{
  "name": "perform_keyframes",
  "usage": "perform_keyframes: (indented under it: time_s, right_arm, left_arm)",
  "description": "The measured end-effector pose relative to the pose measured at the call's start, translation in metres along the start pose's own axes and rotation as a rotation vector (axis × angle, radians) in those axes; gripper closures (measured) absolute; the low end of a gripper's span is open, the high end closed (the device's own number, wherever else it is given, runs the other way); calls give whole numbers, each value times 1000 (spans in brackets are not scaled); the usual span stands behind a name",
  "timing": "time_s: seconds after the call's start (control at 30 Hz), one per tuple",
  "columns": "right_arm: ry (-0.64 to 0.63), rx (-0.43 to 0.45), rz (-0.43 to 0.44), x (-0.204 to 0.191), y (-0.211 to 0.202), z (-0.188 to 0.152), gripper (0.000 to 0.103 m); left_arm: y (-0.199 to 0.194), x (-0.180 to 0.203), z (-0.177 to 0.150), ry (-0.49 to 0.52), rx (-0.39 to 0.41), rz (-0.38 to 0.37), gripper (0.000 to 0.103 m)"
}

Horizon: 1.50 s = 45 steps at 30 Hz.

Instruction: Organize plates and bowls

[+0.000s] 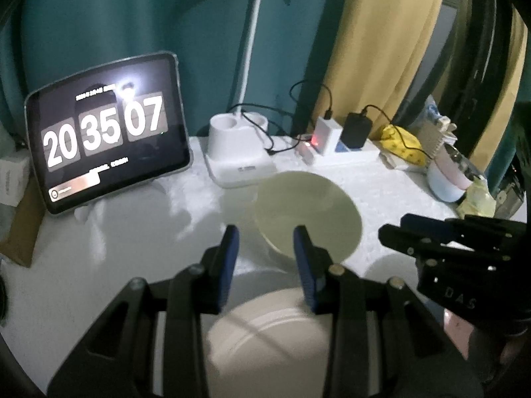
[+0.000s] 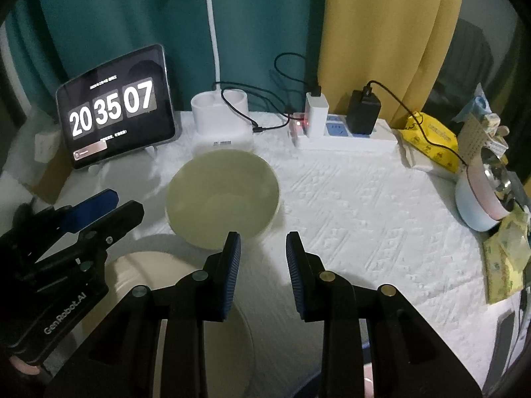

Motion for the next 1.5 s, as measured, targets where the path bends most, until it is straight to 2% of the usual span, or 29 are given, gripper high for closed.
perform_keyframes:
  time_s: [0.43,0.73,1.17,1.33,1.5]
  right_arm:
    - [58,-61,-13,3,43,8,73]
    - [174,-155,-16,16,75,-1,73]
    - [215,-256,26,6,101,-13,73]
    - [209,-255,26,3,101,-13,73]
    - [210,-246,20,4,103,-11,77]
  left_arm:
    - [36,-9,-7,-6,-75,-5,67]
    - [59,-9,-15,-8,-145,10,67]
    - [69,-7,-17,-5,-147,7,67]
    - [71,-3,-18,-5,-147,-20,68]
    - [72,0,-19,0,-138,-30,73]
Point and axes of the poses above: each gripper's, at about its wrist camera, not at the fingertips, and y roughly the way its jaws point, x to its right, z to its top, the point moved 5 cm from there along y, roughly the way its jaws point, and after that the axes turned 13 degrees about x, right-handed, at the moved point
